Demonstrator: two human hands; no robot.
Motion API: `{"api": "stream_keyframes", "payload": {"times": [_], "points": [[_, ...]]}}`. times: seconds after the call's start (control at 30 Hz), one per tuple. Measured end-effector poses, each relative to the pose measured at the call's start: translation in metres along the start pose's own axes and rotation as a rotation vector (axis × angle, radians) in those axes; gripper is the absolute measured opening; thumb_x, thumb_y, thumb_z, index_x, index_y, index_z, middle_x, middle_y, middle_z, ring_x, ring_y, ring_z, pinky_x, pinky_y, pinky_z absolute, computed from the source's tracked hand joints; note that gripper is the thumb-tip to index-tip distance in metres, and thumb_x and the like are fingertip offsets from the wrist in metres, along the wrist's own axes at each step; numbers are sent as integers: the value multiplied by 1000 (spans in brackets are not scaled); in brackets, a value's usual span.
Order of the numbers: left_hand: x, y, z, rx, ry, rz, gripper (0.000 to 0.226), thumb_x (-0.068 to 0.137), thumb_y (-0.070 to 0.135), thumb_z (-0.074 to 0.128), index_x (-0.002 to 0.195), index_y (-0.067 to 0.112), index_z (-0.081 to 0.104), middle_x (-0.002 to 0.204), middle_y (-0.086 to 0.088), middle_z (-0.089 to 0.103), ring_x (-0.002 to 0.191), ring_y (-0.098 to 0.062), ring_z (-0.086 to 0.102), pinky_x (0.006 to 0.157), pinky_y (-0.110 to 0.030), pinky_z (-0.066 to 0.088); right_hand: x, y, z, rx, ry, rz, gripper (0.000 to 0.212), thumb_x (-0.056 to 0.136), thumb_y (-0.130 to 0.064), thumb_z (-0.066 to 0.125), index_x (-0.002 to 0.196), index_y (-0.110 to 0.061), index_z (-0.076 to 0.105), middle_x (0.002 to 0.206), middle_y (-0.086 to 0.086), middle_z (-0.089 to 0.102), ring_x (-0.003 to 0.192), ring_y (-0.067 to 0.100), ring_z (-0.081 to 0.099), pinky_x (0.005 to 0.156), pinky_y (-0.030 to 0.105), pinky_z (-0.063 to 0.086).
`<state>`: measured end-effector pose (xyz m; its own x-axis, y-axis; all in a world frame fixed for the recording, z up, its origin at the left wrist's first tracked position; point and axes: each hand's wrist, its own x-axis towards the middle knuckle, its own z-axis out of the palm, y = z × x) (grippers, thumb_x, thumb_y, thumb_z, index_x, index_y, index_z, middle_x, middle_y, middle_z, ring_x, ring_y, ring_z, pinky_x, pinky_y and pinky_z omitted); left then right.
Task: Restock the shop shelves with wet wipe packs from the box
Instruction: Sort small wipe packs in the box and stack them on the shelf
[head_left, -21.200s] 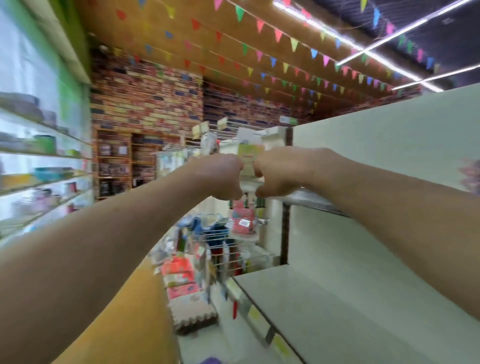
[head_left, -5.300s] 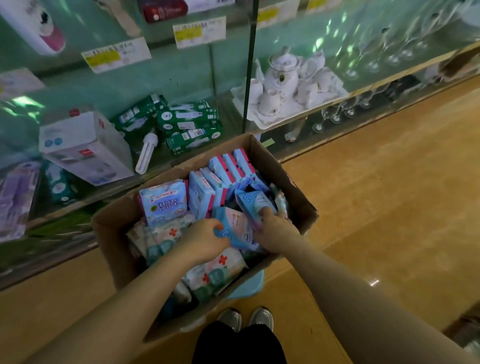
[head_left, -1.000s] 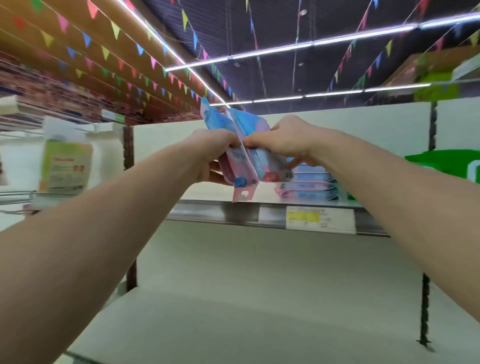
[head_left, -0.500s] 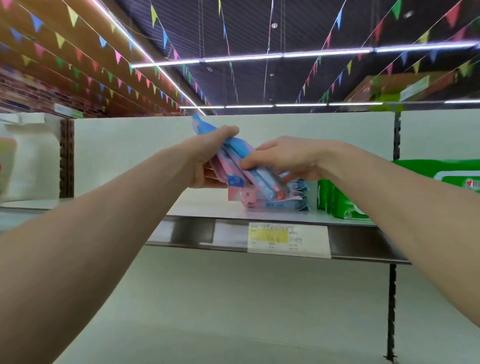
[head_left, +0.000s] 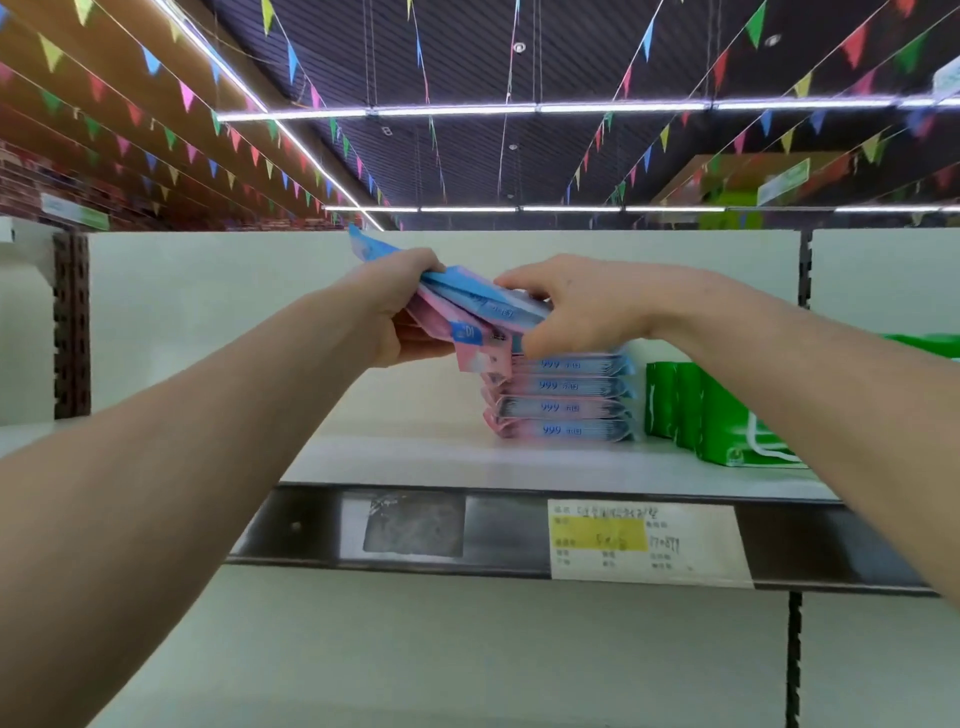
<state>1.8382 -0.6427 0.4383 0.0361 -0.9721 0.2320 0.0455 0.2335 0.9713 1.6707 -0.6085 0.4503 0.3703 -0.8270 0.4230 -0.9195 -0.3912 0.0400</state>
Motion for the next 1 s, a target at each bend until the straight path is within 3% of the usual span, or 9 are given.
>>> {"api": "stream_keyframes", "payload": {"times": [0.13, 0.3, 0.37, 0.5, 0.67, 0.9, 1.0], "points": [[12, 6, 1, -40, -17, -25, 18, 94, 28, 57, 89, 12, 52, 50, -5, 66, 44, -17, 66, 48, -35, 58, 2, 7, -8, 10, 51, -13, 37, 89, -15, 51, 124, -28, 55, 106, -4, 60, 89, 18, 56, 63, 25, 43], [29, 15, 3, -94, 10, -14, 16, 96, 27, 52, 94, 12, 51, 58, -6, 68, 45, -17, 66, 47, -37, 58, 7, 36, -16, -77, 211, 51, 38, 88, -3, 43, 119, -18, 58, 109, 5, 58, 96, 26, 55, 84, 36, 48], [34, 20, 5, -102, 34, -12, 17, 96, 28, 53, 93, 11, 50, 70, -8, 68, 44, -17, 66, 44, -39, 57, 10, 49, -17, -120, 240, 96, 36, 88, -3, 43, 119, -18, 56, 109, 5, 57, 96, 26, 54, 83, 36, 47], [41, 24, 14, -107, 60, 19, 19, 96, 28, 53, 97, 10, 49, 76, -9, 65, 40, -16, 64, 39, -37, 54, 19, 71, -8, -122, 232, 153, 36, 87, -1, 44, 117, -17, 56, 111, 5, 58, 101, 26, 54, 88, 38, 47], [49, 21, 23, -94, 122, 55, 21, 95, 25, 54, 110, 12, 47, 78, -8, 65, 59, -18, 65, 35, -31, 52, 28, 89, 3, -60, 240, 175, 39, 90, -1, 45, 122, -19, 57, 118, 5, 59, 109, 27, 52, 93, 40, 45], [59, 30, 20, -172, 219, 106, 25, 93, 25, 54, 114, 15, 46, 83, -3, 64, 65, -12, 63, 33, -23, 48, 45, 95, 13, -18, 155, 196, 46, 92, -1, 37, 131, -20, 52, 128, 7, 54, 117, 28, 49, 95, 37, 43], [59, 35, 25, -193, 192, 122, 29, 92, 26, 55, 118, 15, 48, 83, -2, 64, 66, -11, 63, 50, -22, 54, 52, 89, 14, 53, 44, 206, 46, 99, -9, 31, 143, -15, 40, 143, 9, 42, 129, 27, 41, 99, 33, 37]]}}
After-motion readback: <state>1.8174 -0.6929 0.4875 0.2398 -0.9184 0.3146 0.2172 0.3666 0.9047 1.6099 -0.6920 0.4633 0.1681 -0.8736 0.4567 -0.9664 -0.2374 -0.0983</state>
